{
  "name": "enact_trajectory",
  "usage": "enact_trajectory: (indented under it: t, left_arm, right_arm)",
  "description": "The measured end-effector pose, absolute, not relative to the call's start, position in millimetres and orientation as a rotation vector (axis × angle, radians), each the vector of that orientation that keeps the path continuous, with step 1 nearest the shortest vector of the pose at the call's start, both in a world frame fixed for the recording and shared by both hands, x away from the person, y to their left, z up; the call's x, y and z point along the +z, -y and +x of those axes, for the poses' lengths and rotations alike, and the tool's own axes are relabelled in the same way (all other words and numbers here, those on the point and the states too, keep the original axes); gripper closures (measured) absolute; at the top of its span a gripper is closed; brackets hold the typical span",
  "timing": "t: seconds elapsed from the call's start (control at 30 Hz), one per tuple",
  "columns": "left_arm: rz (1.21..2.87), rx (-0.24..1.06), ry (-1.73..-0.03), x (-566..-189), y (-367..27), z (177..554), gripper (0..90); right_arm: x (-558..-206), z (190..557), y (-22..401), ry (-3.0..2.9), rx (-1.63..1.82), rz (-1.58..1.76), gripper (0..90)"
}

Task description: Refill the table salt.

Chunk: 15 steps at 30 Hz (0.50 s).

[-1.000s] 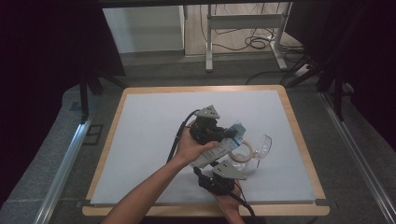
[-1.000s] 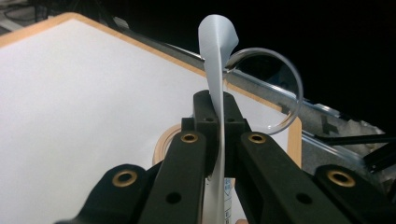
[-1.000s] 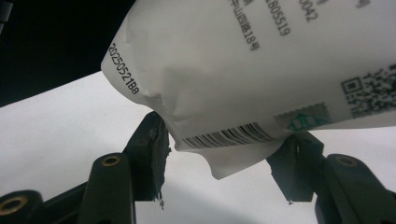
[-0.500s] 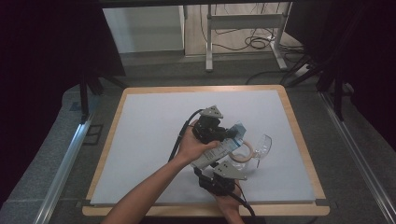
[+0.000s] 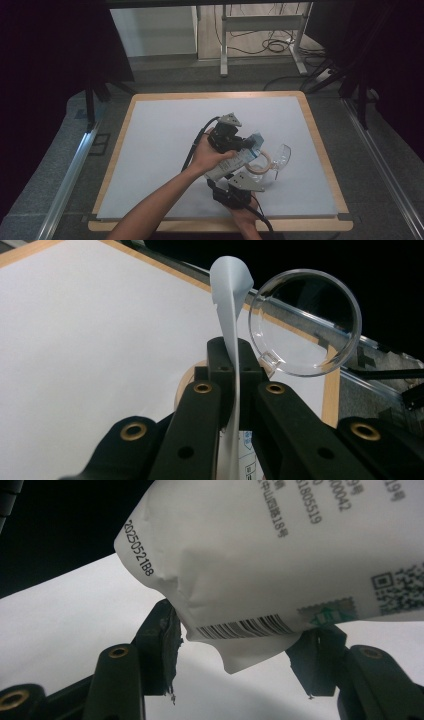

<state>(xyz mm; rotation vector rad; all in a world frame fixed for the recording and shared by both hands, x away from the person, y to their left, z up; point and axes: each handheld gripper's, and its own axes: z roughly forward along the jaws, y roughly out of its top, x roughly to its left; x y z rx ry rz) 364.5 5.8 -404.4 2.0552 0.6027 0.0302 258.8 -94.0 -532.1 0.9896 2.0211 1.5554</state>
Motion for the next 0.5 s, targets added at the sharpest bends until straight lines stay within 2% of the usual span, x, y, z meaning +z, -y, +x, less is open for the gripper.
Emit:
enact_trajectory:
  t: [0.5]
  left_arm:
    - [2.104, 0.002, -0.598, -396.9, -2.1, 365.4, 90.0]
  right_arm:
    - [-526.4, 258.4, 89.9, -2.001, 1.542, 0.994, 43.6]
